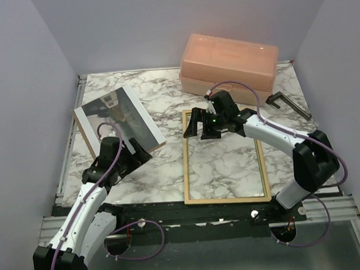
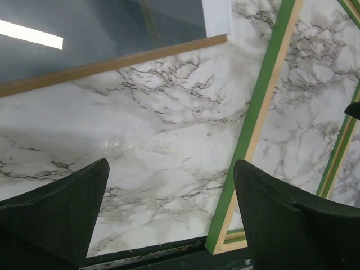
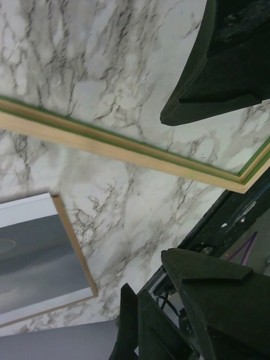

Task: Put the photo into the frame

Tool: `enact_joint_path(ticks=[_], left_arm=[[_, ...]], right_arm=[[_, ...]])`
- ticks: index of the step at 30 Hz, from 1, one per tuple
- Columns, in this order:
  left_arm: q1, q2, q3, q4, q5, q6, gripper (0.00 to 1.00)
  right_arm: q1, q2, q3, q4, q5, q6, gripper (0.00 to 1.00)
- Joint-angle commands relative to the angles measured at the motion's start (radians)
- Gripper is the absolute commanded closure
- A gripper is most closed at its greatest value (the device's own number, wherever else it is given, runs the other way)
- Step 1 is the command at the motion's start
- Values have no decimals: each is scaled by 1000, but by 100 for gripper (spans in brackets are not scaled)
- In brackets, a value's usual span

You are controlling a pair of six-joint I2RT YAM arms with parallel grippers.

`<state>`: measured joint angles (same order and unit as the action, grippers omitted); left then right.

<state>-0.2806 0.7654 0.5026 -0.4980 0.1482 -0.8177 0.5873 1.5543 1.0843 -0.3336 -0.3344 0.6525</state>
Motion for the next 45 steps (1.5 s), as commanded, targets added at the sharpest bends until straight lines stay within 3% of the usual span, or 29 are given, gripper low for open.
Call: enact_joint_path(ticks=[1,11,20,27,41,45], left_arm=[[62,-5,76,-140,-48,86,7],[67,-100,227,-223,-21,141,8],[67,-308,297,-162,178,122,7],[67,-392,348,-160,241,76,7],[67,-404,348,-177,257,65,7],[67,-402,344,-175,260,63,7]], right_arm=[[29,119,104,71,-56,14,0],[74,387,329,96,-112,-9,7],[118,611,535,-1,-73,-65,20],[123,696,593,-54,7,-105,27],[131,811,641,-7,-70,-67,46],[134,830,637,13,-92,-54,55]])
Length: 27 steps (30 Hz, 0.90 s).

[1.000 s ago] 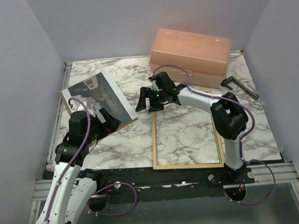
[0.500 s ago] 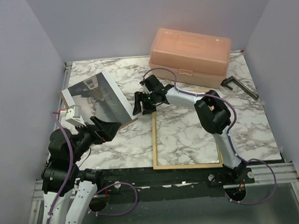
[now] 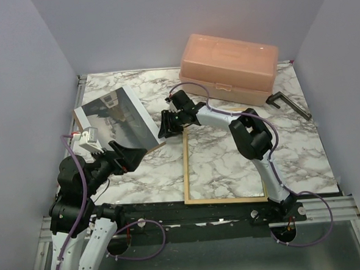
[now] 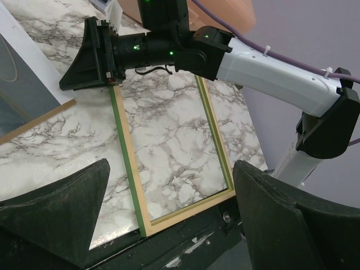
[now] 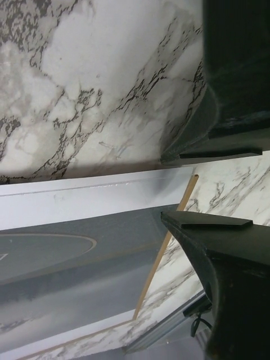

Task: Put the photo into the frame

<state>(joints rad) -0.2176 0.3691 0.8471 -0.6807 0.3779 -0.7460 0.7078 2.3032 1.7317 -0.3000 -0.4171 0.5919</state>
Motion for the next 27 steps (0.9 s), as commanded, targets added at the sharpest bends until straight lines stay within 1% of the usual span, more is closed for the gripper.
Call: enact_joint_path(ticks=[1,3,8,10,17,27], left_arm=[[4,-6,0,7,32,-8,7],[4,-7,-1,6,33,-10,7],[4,-14,-5,-2,27,-12,7],[4,-15,-6,-8,26,-12,7],[4,-28,-34,-19,19,-15,7],[4,-32,-93,-23,16,-24,7]], right_arm=[[14,87,-11,-18,-15,10,57],[16,93,-16,-12,-18,19,64],[16,85,-30,5,-22,27,94],[16,67,-41,13,-16,28,100],[16,-47,-107,31,-9,35,100],[16,-235,-296,62,7,55,100]])
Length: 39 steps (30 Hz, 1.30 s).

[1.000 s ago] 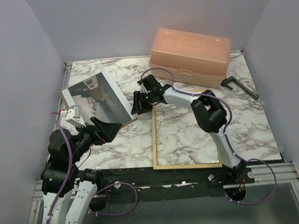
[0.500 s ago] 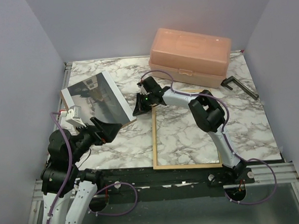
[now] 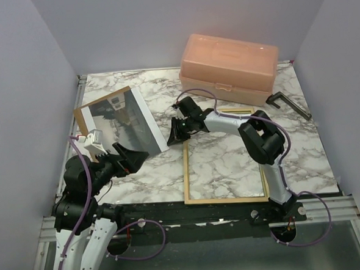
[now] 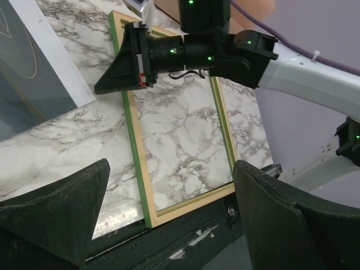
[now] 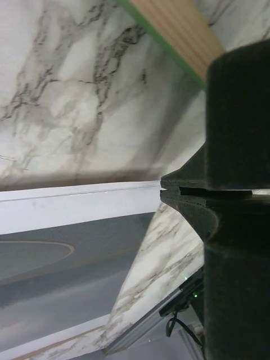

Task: Put the photo into the frame

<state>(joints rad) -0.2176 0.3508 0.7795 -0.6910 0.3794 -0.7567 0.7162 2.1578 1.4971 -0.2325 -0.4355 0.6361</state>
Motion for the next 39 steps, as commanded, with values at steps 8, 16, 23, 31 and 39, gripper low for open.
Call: enact_joint_path(ticks=[8,16,23,31,39], left_arm=[[4,-16,-68,-11,12,-21,7],[4,-3,-92,-28,7,-21,7],[4,-4,-110,-27,12,-22,7],[4,-6,-126,-18,17,-29,7],[4,-6,-132,-13,26,-30,7]], right_arm=[[7,-175,-192,27,6,16,96],[7,-157,-134,69,-69,41,59],[7,-70,-62,108,-142,93,60],[7,-1,-31,95,-143,107,59],[8,18,-25,64,-93,92,57]])
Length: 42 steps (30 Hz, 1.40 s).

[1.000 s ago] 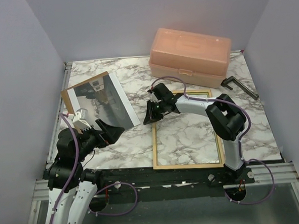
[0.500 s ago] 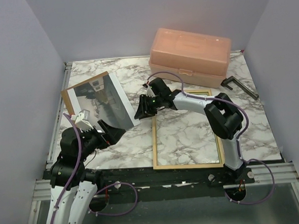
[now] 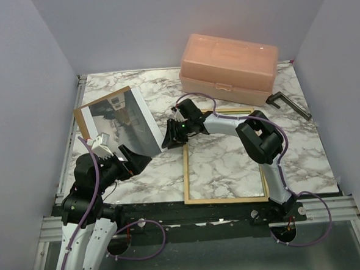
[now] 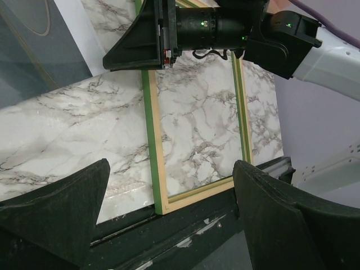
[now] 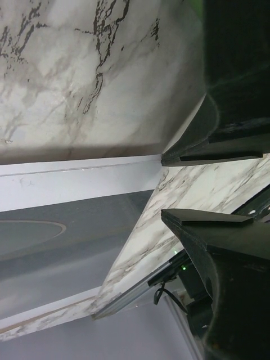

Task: Put the photo into the frame

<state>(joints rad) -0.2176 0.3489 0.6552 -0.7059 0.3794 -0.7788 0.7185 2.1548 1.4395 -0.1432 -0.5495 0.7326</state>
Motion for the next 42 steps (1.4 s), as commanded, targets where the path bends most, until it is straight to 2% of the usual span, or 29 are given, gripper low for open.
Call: enact_joint_path(ticks=[1,16,25,33,39,42], left_arm=[[4,-4,-8,2,27,-8,7],[4,0,-21,6,42,-8,7],[4,-1,-27,3,41,-5,7],[4,-1,-30,0,42,0,7],[4,1,-31,-1,41,4,7],[4,0,-31,-4,41,8,7]], right_arm=[[6,22,32,-29,27,-6,57],[5,56,60,-46,42,-13,55],[5,48,21,30,-14,29,55],[4,-6,-7,90,-63,80,64],[5,19,-18,159,-99,126,67],[5,38,-31,195,-109,158,77]])
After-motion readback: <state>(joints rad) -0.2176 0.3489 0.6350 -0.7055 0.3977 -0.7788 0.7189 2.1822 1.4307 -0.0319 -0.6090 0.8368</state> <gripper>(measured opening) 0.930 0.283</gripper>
